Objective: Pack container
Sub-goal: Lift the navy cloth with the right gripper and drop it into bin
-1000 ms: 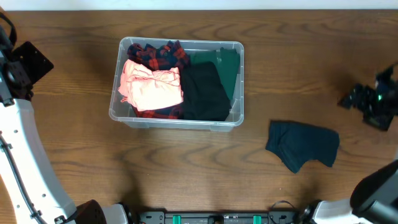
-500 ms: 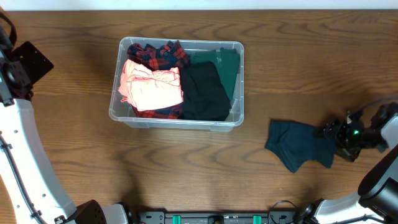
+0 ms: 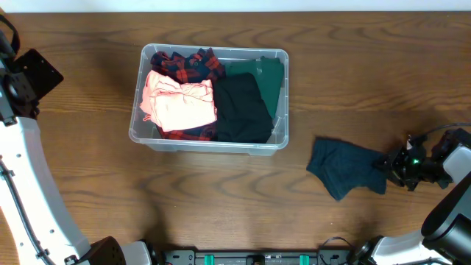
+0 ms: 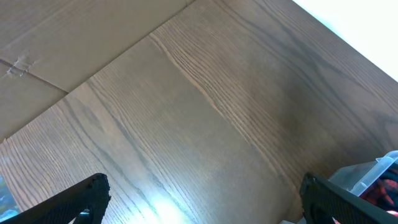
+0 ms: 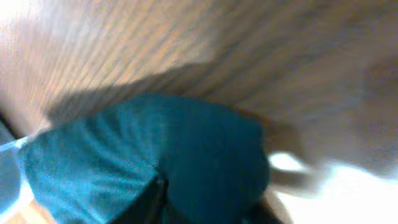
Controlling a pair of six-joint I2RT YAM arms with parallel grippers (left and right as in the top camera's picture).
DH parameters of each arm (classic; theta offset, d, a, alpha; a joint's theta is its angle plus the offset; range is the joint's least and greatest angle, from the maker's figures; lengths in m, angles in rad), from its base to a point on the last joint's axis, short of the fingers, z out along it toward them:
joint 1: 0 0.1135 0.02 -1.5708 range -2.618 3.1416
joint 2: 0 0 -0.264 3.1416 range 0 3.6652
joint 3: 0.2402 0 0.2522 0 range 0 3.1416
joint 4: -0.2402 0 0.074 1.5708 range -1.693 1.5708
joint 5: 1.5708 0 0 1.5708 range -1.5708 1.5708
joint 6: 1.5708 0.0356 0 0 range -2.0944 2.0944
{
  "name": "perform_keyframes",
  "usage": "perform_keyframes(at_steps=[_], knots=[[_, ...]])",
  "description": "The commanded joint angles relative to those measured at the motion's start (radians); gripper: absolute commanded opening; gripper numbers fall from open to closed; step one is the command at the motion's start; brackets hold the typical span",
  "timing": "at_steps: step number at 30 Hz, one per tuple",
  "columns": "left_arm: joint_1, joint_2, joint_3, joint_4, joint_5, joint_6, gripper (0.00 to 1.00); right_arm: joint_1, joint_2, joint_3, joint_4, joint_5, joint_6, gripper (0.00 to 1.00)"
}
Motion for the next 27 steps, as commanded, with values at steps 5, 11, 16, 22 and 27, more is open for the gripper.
perform_keyframes(at_steps=[5, 11, 16, 22, 27], knots=[[0.004, 0.004, -0.003, 0.000, -0.015, -0.002, 0.98, 0.011, -0.064, 0.026, 0.007, -0.454, -0.045, 0.01], [0.004, 0.004, -0.003, 0.000, -0.015, -0.002, 0.98, 0.048, -0.201, 0.089, 0.325, -0.805, 0.305, 0.01], [0.004, 0.004, -0.003, 0.000, -0.015, -0.002, 0.98, 0.211, -0.312, 0.131, 0.742, -0.758, 0.690, 0.01], [0.004, 0.004, -0.003, 0.000, -0.015, -0.002, 0.98, 0.536, -0.340, 0.135, 1.271, -0.434, 1.033, 0.01], [0.004, 0.004, -0.003, 0.000, -0.015, -0.002, 0.98, 0.772, -0.286, 0.135, 1.223, -0.153, 1.020, 0.01]])
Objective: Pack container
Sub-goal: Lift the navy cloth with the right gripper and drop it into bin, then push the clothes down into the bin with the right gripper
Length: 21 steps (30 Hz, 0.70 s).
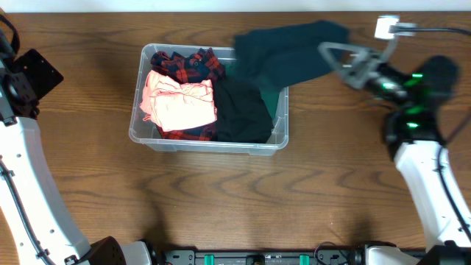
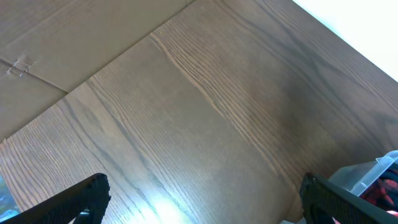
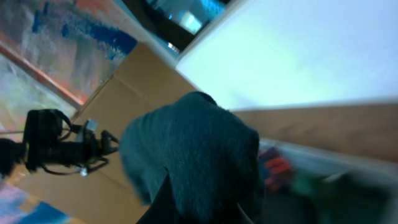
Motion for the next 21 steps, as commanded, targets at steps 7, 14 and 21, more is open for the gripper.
perform_keyframes(at_steps=[7, 14, 21], knots=[[0.004, 0.004, -0.003, 0.000, -0.015, -0.002, 0.98, 0.361, 0.194, 0.002, -0.005, 0.571, 0.049, 0.01], [0.004, 0.004, -0.003, 0.000, -0.015, -0.002, 0.98, 0.461, 0.303, 0.127, -0.177, 0.647, -0.033, 0.01], [0.004, 0.004, -0.003, 0.000, -0.015, -0.002, 0.98, 0.537, 0.383, 0.553, -0.687, 0.715, -0.203, 0.01]])
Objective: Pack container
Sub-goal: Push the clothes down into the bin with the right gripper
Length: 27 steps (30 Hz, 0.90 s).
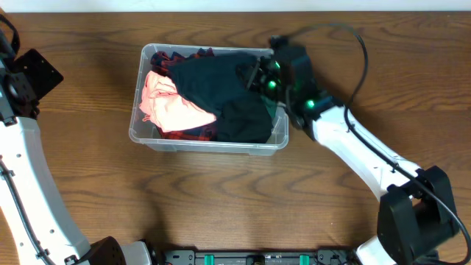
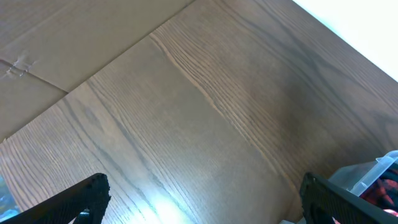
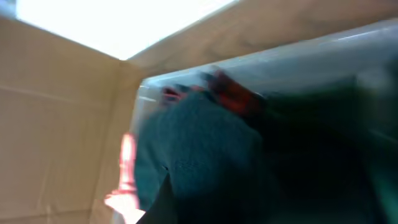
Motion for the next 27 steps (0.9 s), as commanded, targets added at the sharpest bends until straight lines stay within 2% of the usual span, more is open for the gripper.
perform_keyframes(at_steps=[1, 3, 6, 10, 13, 27], knots=[[0.004, 0.004, -0.003, 0.000, -0.015, -0.002, 0.98, 0.040, 0.045, 0.233, -0.123, 0.034, -0.097, 0.01], [0.004, 0.004, -0.003, 0.000, -0.015, -0.002, 0.98, 0.043, 0.082, 0.324, -0.146, -0.021, -0.095, 0.01], [0.004, 0.004, -0.003, 0.000, -0.015, -0.002, 0.98, 0.048, 0.119, 0.396, -0.085, -0.069, -0.020, 0.01], [0.004, 0.004, -0.003, 0.000, -0.015, -0.002, 0.98, 0.051, 0.134, 0.402, -0.030, -0.062, 0.103, 0.01], [0.004, 0.004, -0.003, 0.000, -0.015, -0.002, 0.98, 0.068, 0.154, 0.402, -0.044, -0.053, 0.134, 0.01], [0.004, 0.004, -0.003, 0.000, -0.015, -0.002, 0.98, 0.145, 0.345, 0.401, -0.512, 0.393, 0.118, 0.01]])
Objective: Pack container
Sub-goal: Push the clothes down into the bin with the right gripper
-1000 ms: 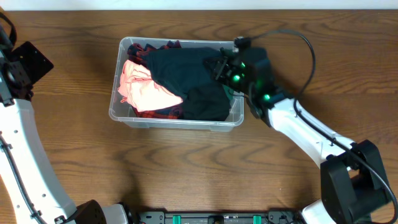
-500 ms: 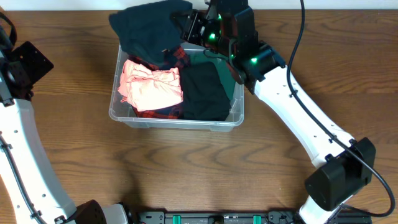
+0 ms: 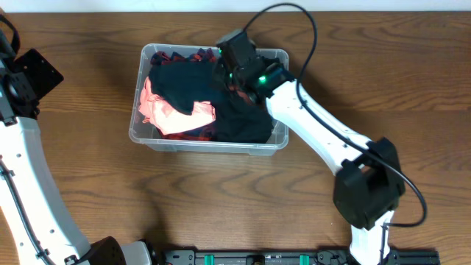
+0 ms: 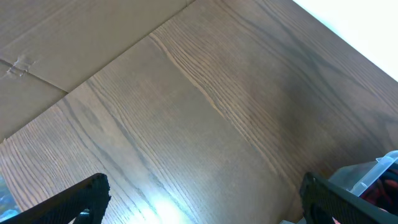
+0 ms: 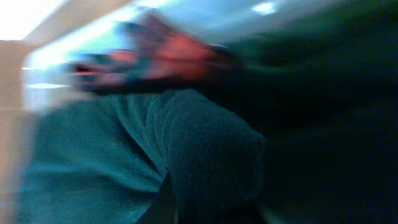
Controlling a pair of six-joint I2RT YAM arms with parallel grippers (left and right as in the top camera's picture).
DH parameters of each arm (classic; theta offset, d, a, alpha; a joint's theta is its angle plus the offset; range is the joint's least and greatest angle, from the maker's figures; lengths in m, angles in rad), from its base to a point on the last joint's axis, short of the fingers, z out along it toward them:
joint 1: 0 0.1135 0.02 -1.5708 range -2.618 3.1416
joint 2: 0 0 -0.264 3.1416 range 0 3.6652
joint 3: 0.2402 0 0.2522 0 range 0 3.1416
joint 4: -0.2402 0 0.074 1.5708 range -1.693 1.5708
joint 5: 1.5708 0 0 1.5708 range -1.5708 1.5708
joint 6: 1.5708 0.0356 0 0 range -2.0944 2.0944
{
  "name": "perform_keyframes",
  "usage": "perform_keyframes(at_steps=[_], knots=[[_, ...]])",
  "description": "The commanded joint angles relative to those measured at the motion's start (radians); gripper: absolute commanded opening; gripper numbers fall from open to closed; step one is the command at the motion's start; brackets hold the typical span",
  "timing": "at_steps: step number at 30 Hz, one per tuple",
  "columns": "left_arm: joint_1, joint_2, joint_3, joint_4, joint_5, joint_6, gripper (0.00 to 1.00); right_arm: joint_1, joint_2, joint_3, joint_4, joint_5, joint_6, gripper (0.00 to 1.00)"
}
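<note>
A clear plastic container (image 3: 209,146) stands on the wooden table, holding a pink garment (image 3: 168,112), a red plaid garment (image 3: 185,134) and a black garment (image 3: 240,118). My right gripper (image 3: 225,74) reaches over the container's back middle, shut on a dark teal garment (image 3: 180,82) that drapes over the pink and plaid clothes. In the right wrist view the teal garment (image 5: 93,155) fills the frame and hides the fingers; the plaid garment (image 5: 174,53) shows behind. My left gripper (image 4: 202,202) is open over bare table at the far left.
The left arm (image 3: 26,169) runs along the table's left edge. A corner of the container (image 4: 376,171) shows in the left wrist view. Bare wood (image 3: 368,88) lies right of and in front of the container.
My right gripper has moved left along the container's back, and the teal garment now lies further left, over the pink and plaid clothes. The left arm has not moved.
My right gripper was shut on the teal garment lying on the table right of the container. Then it held the garment in the air above the container's back right. Then the garment was over the container's middle, and now it drapes across the left half.
</note>
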Motion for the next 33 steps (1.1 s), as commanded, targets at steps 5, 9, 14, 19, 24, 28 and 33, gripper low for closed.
perform_keyframes(at_steps=[5, 9, 14, 19, 24, 28, 33], knots=[[0.004, 0.004, -0.003, 0.000, -0.015, -0.002, 0.98, -0.002, 0.053, 0.008, -0.161, 0.286, -0.002, 0.01], [0.004, 0.004, -0.003, 0.000, -0.015, -0.002, 0.98, -0.006, 0.039, 0.010, -0.092, 0.263, -0.139, 0.22], [0.004, 0.004, -0.003, 0.000, -0.015, -0.002, 0.98, 0.006, -0.041, 0.067, -0.013, 0.270, -0.251, 0.47], [0.004, 0.004, -0.003, 0.000, -0.015, -0.002, 0.98, 0.006, -0.103, 0.154, 0.005, 0.268, -0.370, 0.49], [0.004, 0.004, -0.003, 0.000, -0.015, -0.002, 0.98, 0.009, -0.091, 0.172, 0.080, 0.069, -0.537, 0.35], [0.004, 0.004, -0.003, 0.000, -0.015, -0.002, 0.98, 0.036, -0.008, 0.172, 0.097, -0.020, -0.611, 0.31], [0.004, 0.004, -0.003, 0.000, -0.015, -0.002, 0.98, 0.056, 0.178, 0.172, 0.034, -0.050, -0.565, 0.29]])
